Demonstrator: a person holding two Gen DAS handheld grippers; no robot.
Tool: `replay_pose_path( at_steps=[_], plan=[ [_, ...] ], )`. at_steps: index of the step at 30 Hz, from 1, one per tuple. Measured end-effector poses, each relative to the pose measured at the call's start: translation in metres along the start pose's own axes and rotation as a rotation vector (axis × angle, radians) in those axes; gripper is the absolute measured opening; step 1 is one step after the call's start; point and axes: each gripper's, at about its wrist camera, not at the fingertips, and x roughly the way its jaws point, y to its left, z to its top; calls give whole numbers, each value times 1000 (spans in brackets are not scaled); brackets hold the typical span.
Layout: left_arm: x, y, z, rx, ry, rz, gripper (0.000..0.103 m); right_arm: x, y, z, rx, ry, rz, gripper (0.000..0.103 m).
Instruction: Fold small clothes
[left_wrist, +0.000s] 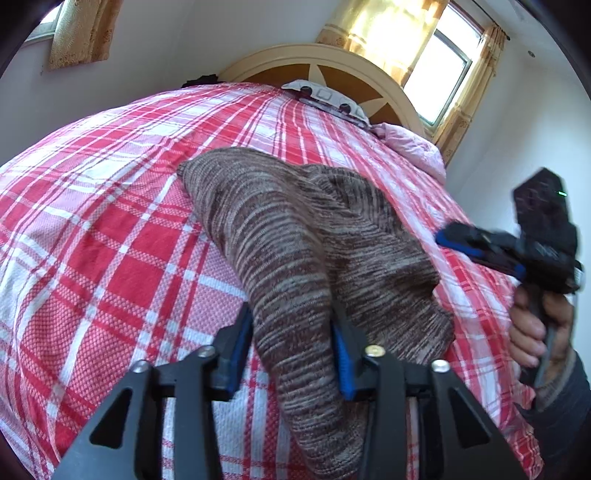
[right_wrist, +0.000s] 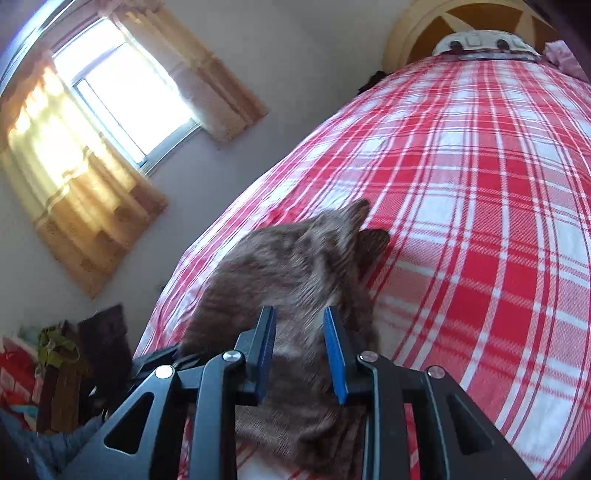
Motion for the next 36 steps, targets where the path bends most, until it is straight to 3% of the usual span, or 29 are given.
replay_pose_path(
  at_steps=[3,6,9,11,13,15,19,21,22,24,25,27,30,32,34,36],
  plan=[
    [3,1,-5,-9,21,13,51,7,20,-20,-79,76,-65,28],
    [-2,0,-7,7,27,20,56,25,23,-54,-152,209,-206,26],
    [-16,-3,4,40,-37,66,61,19,23,-71,-218,236,-328,24],
    [-25,-6,18,48,-92,77,69,8,24,-65,-188,211,-308,24],
    [-27,-9,32,73,-131,105,84,-4,37,-53,-219,123,-318,24],
    [-18,-8,42,80,-143,131,84,-7,50,-37,-226,48,-245,24],
    [26,19,55,55,-74,268,87,29,51,2,-192,-4,-112,25],
    [42,34,54,8,2,273,90,55,32,16,-146,12,-149,25],
    [46,43,53,-42,27,218,90,73,9,20,-73,60,-223,24],
    [43,42,54,-36,17,217,90,89,-23,17,53,97,-207,24],
    [41,39,53,-22,15,222,90,84,-32,15,84,55,-144,23],
    [30,34,46,-20,-6,225,88,74,-33,10,90,39,-125,23],
    [2,30,28,-44,-50,184,87,51,-16,3,25,-27,-177,25],
    [-15,20,9,-9,-65,158,90,30,0,-11,-19,-66,-130,25],
    [-7,13,-4,25,-18,178,90,20,17,-28,-77,-58,-91,25],
    [-1,10,-20,44,26,179,91,25,24,-46,-109,-11,-130,26]
  ],
)
